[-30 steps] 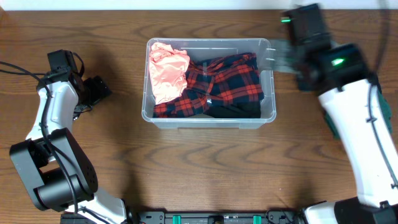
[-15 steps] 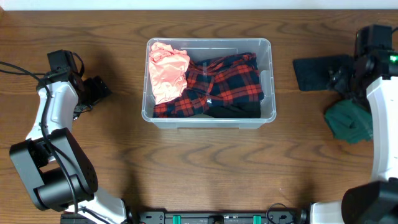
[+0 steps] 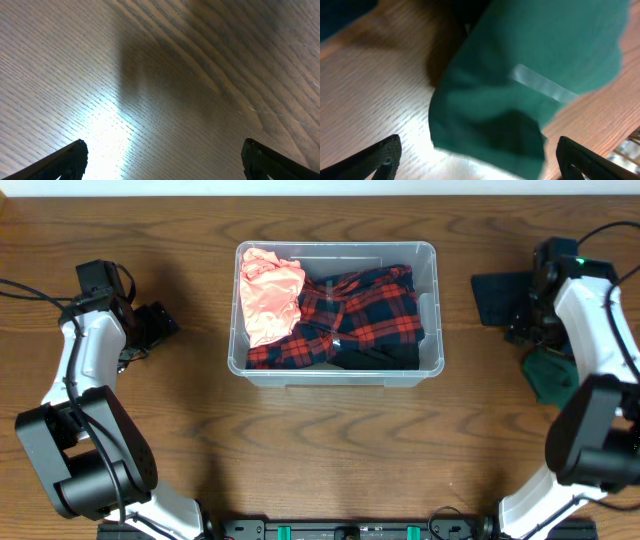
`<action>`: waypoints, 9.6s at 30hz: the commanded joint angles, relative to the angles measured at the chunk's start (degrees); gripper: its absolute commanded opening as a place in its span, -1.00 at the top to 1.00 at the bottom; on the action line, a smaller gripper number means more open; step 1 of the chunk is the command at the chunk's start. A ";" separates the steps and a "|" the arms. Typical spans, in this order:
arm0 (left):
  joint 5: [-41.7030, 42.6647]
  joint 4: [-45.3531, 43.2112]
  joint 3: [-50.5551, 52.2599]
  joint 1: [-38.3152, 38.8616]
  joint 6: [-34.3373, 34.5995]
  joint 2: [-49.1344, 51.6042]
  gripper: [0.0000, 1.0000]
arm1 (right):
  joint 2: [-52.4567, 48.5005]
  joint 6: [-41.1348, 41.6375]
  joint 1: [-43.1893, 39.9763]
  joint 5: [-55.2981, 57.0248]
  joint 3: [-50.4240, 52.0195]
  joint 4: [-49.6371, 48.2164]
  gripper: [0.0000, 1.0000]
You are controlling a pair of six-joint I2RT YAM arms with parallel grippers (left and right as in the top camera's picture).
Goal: Pack container
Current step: 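Grasp the green garment on the right with the right gripper, then lift the green garment and carry it over the bin, then lower the green garment into the bin's upper middle and release, then withdraw right arm back toward the dark garments on the right, then grasp the dark navy garment with the right gripper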
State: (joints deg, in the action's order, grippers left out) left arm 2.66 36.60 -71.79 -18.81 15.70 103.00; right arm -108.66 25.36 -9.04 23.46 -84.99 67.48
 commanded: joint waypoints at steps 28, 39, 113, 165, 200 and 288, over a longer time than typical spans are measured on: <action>-0.15 0.04 0.33 -0.15 0.50 0.35 -0.96 | -6.75 -3.50 -0.02 5.05 0.37 -6.10 -0.65; -0.15 0.04 0.33 -0.13 0.50 0.35 -0.96 | -6.78 -4.50 -1.18 5.07 2.73 -7.04 -0.54; -0.15 0.04 0.33 -0.13 0.50 0.35 -0.96 | -11.32 -72.61 51.76 17.11 -49.44 9.31 0.98; -0.15 0.04 0.33 -0.13 0.50 0.35 -0.96 | -15.47 -35.60 56.65 0.66 -54.38 -1.92 0.98; -0.15 0.04 0.33 -0.13 0.50 0.35 -0.96 | -22.80 -14.86 46.88 -25.03 -26.45 -15.39 0.97; -0.15 0.04 0.33 -0.13 0.50 0.35 -0.96 | -8.22 -35.89 1.27 -24.74 -1.99 -28.00 -0.37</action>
State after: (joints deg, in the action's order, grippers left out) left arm 2.63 36.58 -71.79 -18.81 15.70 103.00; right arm -115.87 -2.90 -9.58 0.71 -89.45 41.52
